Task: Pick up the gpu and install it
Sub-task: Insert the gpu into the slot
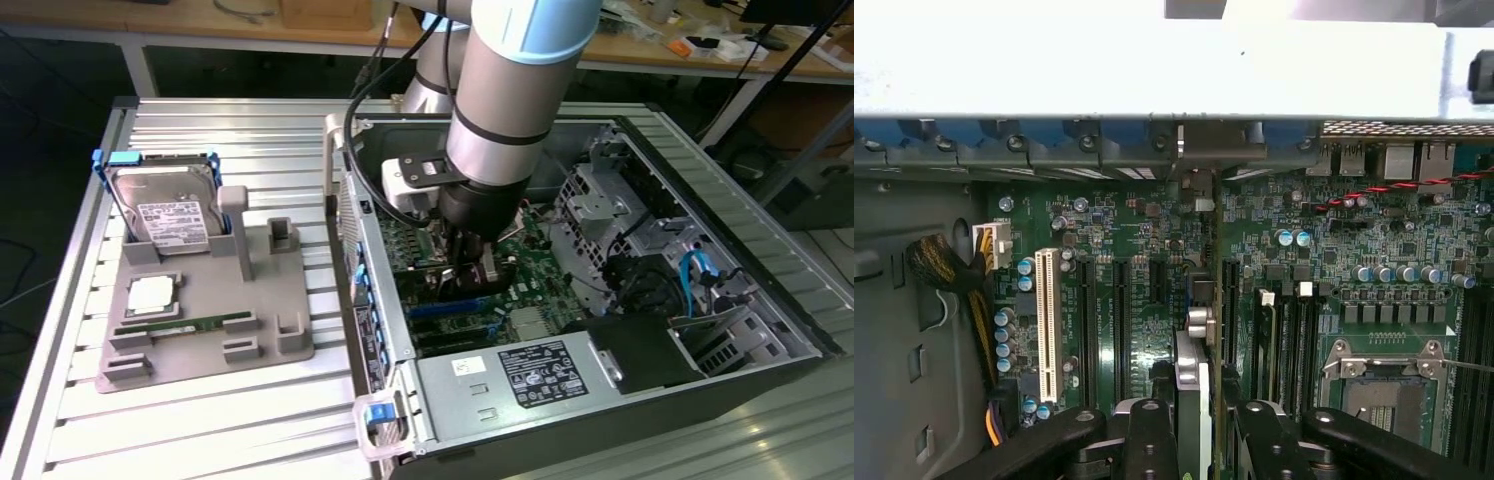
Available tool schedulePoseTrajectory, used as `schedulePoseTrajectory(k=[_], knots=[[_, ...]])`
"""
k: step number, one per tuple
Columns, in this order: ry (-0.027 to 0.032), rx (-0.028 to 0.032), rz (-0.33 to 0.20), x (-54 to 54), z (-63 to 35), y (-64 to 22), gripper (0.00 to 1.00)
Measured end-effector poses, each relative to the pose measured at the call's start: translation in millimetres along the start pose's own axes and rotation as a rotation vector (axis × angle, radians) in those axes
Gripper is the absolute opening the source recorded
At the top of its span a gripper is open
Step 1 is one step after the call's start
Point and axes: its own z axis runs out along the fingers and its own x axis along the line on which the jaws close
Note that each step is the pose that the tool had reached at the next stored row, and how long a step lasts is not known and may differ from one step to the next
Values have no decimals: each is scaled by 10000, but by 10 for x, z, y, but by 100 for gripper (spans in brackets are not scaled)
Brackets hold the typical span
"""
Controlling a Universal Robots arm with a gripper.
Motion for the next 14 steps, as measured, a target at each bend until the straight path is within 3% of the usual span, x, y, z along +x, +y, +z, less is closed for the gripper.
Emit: schedulePoseTrajectory(k=[5,7,14], knots=[[2,11,0,0,-1,-3,28],[1,59,-1,-1,0,-6,28],[1,61,1,-1,0,-6,28]])
